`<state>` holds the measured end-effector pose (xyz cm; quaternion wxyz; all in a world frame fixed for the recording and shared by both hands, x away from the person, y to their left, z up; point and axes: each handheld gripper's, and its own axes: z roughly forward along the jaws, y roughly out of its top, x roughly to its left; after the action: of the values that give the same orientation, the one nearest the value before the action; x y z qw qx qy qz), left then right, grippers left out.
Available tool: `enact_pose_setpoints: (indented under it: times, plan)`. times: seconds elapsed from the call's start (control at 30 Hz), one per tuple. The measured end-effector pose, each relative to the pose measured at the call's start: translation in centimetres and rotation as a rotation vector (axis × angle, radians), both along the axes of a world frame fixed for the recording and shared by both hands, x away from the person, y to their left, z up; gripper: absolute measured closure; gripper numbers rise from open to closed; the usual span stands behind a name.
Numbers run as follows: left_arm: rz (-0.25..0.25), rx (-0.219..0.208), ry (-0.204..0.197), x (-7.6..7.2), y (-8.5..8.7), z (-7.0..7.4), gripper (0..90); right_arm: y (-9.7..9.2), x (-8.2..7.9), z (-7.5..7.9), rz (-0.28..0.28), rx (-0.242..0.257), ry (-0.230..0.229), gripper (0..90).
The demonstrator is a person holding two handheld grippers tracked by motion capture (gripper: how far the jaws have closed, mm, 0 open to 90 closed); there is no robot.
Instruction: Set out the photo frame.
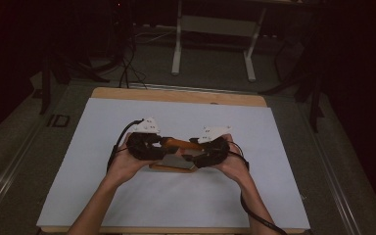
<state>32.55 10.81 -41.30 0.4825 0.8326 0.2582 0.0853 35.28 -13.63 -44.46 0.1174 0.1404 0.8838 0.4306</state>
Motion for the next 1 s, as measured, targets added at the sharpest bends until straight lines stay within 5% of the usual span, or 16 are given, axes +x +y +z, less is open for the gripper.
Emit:
enact_pose_setpoints:
  times: [0.23, 0.57, 0.83, 1.0]
  plan:
    - [0.029, -0.006, 0.033, 0.6, 0.2, -0.3, 46.9, -0.9, -0.2, 0.3, 0.042, 0.013, 0.008, 61.0]
    - [0.08, -0.073, 0.043, 0.9, 1.0, -0.6, 34.5, -0.9, -0.9, 0.4, 0.07, -0.014, -0.032, 67.3]
    - [0.104, -0.212, 0.055, 1.1, 3.0, -1.0, 31.3, -2.1, -0.9, 0.1, 0.042, 0.012, -0.02, 68.9]
    - [0.123, -0.22, 0.077, 1.2, 3.5, -1.9, 30.2, -2.5, -1.1, 0.1, 0.037, 0.011, -0.024, 68.9]
